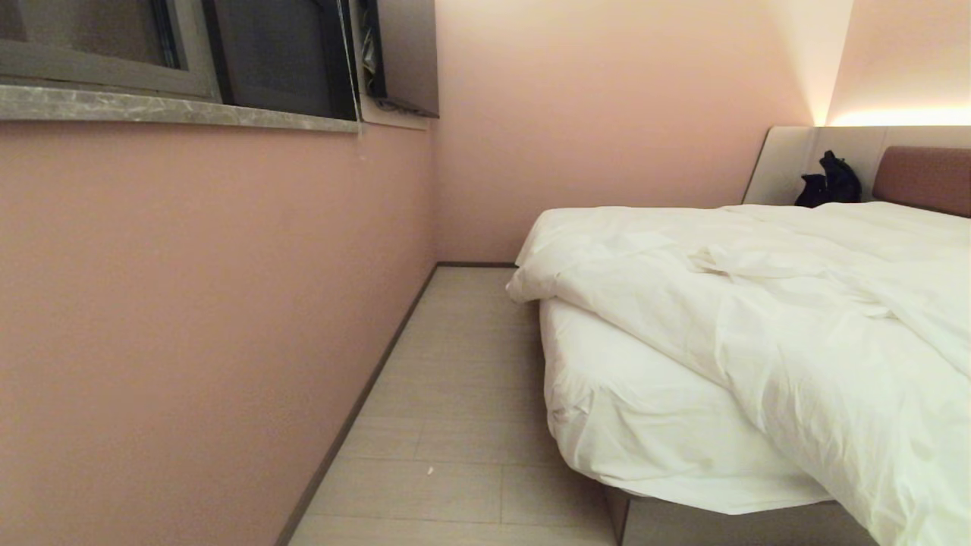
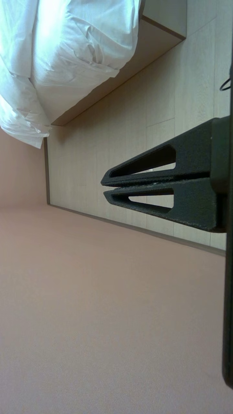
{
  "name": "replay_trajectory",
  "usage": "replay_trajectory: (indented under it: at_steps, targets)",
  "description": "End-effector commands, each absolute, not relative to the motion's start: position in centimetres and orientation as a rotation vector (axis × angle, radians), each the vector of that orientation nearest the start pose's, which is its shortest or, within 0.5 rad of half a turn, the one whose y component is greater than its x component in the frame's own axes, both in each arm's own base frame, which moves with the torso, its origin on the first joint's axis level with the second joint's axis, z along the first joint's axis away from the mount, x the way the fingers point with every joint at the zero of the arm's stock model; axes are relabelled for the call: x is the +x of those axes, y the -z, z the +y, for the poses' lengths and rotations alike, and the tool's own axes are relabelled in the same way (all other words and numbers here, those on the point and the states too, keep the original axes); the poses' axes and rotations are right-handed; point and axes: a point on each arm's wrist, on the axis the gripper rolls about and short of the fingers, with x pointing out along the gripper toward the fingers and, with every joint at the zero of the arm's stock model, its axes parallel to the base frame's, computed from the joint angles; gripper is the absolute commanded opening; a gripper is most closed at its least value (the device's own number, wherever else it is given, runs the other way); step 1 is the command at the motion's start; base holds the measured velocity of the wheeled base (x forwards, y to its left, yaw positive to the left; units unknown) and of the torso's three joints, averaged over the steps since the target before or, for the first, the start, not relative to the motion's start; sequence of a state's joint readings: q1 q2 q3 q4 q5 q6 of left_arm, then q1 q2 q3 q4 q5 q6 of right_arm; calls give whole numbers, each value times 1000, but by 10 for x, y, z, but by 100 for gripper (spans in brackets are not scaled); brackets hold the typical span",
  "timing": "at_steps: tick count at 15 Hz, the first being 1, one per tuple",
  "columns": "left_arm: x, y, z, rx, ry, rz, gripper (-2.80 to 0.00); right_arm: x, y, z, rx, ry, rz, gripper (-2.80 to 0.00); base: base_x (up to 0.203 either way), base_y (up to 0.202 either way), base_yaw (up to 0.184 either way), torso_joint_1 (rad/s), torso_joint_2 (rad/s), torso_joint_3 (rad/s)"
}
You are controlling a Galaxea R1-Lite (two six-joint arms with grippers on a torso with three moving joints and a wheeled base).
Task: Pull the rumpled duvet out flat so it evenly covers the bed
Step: Hold the folded corner of the quilt
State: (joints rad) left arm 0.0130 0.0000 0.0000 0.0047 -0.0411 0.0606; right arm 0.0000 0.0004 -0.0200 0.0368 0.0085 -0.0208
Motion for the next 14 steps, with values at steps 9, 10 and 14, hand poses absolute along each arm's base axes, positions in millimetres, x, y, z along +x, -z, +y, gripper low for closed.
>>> replay_trajectory:
  at_steps: [9,10,14]
  targets:
    - [-23,-75,-1,70,28,7,-280,-24,-77,0,-21,-9,17,-280,0,0,0,0,0,0]
    - [-23,-75,-1,70,28,5,-280,-24,-77,0,-21,-9,17,-280,0,0,0,0,0,0]
    - [-23,-75,-1,75,26,7,-280,-24,-77,0,-23,-9,17,-280,0,0,0,0,0,0]
